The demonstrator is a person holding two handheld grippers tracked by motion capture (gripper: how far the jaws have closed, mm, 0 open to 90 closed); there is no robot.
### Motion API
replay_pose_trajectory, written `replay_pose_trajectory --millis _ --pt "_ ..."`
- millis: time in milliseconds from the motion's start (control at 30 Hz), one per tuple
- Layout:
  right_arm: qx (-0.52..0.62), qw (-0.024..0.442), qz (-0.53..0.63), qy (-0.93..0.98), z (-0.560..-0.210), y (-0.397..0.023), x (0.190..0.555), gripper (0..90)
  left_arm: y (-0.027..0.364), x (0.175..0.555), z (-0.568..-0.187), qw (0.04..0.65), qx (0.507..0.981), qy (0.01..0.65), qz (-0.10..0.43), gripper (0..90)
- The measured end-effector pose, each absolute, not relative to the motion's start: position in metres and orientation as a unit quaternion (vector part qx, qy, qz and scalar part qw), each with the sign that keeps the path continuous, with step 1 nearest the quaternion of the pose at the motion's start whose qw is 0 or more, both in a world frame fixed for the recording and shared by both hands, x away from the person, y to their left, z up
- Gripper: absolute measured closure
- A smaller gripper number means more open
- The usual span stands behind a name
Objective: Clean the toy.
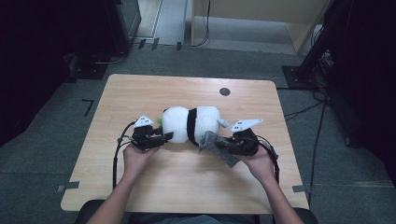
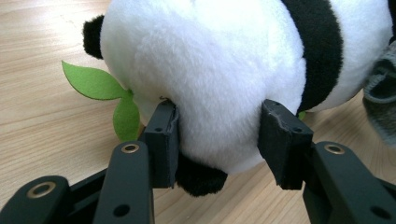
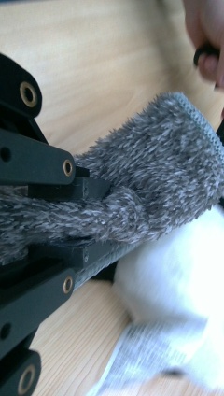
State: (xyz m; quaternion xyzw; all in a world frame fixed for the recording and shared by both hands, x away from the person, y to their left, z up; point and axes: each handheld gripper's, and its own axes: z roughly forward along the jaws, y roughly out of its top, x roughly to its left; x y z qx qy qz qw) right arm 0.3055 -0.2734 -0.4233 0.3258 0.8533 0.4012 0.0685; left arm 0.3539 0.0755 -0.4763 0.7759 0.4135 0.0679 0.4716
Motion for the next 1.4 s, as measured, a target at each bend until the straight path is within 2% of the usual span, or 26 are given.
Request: replay_pose_trajectory --millis 333,667,1000,1400 --pt "0.264 0.036 0.386 0.883 -0.430 -0.211 0.311 76.7 0.075 0.355 -0.476 0.476 0.773 0.414 0.065 48.2" --pt "0.262 0.038 0.371 0.890 -0.442 -0.158 0.338 76.6 0.074 0.356 -0.474 0.472 0.775 0.414 0.068 50.1" --pt "0.279 0.052 0.375 0.883 -0.443 -0.171 0.340 76.5 0.072 0.356 -0.474 0.466 0.778 0.413 0.078 52.2" --pt "0.314 0.061 0.381 0.868 -0.437 -0.230 0.327 76.3 0.072 0.357 -0.474 0.466 0.780 0.411 0.077 53.3"
